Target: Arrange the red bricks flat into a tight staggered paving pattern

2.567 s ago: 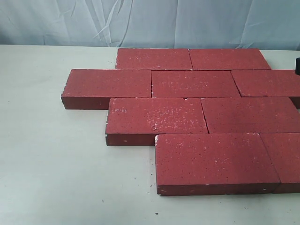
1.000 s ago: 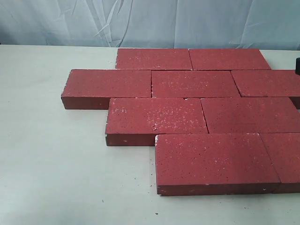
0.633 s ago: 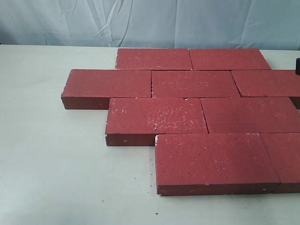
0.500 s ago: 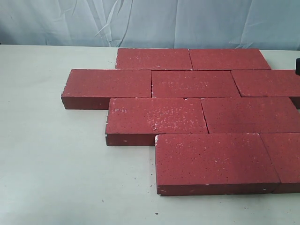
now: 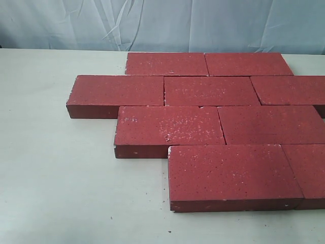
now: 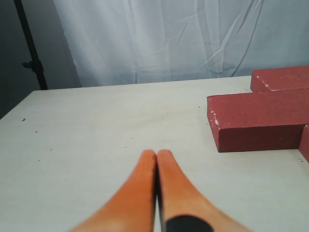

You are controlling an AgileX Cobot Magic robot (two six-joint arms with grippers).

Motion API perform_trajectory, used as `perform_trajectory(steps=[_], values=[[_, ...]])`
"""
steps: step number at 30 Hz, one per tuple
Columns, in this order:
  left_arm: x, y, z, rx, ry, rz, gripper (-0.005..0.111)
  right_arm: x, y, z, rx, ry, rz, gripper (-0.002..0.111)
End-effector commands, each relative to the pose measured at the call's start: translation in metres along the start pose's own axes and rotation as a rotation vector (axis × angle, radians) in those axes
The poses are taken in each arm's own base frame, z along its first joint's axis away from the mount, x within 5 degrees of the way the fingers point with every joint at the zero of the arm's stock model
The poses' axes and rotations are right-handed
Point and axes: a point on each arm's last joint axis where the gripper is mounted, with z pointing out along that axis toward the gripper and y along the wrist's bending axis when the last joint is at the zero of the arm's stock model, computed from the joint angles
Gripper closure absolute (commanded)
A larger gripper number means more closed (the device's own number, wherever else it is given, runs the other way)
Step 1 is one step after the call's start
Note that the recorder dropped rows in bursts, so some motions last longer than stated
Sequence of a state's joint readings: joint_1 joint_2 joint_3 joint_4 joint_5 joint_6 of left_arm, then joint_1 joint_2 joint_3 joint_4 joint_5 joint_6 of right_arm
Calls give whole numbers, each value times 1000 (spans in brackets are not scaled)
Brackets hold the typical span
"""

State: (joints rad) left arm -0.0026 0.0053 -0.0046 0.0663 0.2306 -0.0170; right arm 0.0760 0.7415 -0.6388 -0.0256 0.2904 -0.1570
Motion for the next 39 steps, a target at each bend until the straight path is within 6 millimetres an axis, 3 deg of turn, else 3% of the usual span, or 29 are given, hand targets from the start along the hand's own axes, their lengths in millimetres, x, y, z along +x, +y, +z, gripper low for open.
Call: perform_trajectory(steps=[1, 21, 29, 39], values=[[1, 0, 0, -2, 1, -10, 107, 15, 2, -8, 20, -77, -10, 109], [1, 0, 0, -2, -1, -9, 107, 98, 15, -55, 65, -161, 69, 109], [1, 0, 0, -2, -1, -9, 107, 108, 16, -71, 79, -144, 69, 109], [1, 0, 0, -2, -1, -9, 107, 109, 17, -72, 77, -142, 81, 109]])
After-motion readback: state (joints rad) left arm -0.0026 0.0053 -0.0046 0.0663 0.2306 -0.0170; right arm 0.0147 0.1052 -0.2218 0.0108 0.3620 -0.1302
